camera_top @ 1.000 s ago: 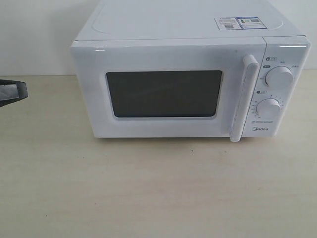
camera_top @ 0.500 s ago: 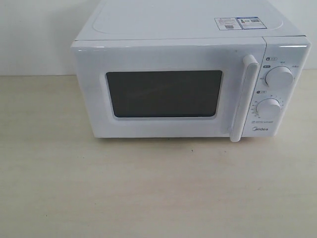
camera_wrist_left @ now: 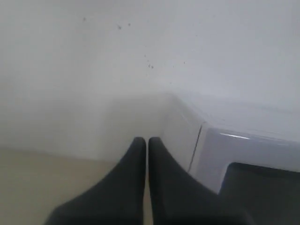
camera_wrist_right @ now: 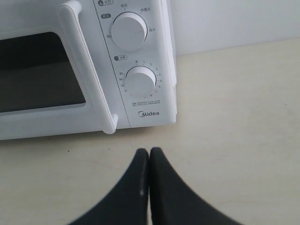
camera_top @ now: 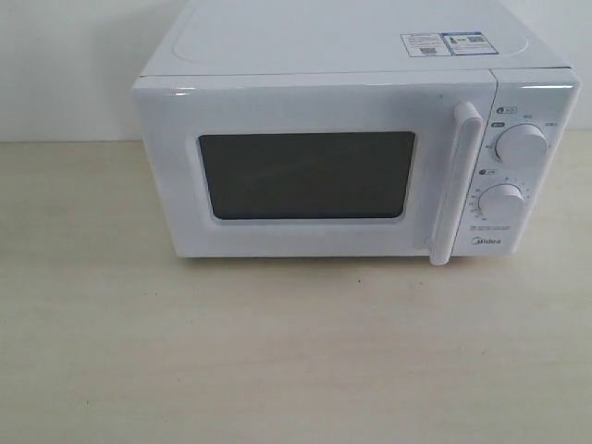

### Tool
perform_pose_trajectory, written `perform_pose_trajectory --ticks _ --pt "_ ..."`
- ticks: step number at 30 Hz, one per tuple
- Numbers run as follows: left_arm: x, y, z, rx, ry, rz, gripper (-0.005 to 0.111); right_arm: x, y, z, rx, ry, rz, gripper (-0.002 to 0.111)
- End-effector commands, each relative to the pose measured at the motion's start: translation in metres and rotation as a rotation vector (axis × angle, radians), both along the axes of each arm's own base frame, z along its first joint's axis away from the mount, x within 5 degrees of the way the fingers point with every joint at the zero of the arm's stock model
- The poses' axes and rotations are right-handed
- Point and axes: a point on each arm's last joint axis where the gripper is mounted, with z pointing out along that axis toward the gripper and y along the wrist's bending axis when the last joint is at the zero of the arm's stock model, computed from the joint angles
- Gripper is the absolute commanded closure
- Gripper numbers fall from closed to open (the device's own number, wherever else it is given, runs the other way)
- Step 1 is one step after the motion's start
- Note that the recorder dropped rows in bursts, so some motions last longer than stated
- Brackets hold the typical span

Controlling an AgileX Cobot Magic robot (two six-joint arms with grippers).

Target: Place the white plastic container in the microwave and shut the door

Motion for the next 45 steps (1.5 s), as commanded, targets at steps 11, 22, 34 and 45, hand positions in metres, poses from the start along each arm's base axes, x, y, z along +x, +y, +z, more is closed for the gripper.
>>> perform_pose_trajectory --ticks 11,22,34,45 --pt "0.003 -0.006 -0.059 0.118 0.343 -0.066 0.102 0.0 0.0 0.001 0.001 -0.009 -0.002 0.109" --pt "0.004 0.004 -0.056 0.228 0.307 0.042 0.102 0.0 0.0 0.001 0.002 -0.009 -0.002 0.109" --pt "0.003 0.006 -0.059 0.077 0.356 0.063 0.102 0.0 0.0 0.001 0.002 -0.009 -0.002 0.109" --pt "0.003 0.006 -0.059 0.157 0.352 0.061 0.102 0.0 0.0 0.001 0.002 -0.009 -0.002 0.109"
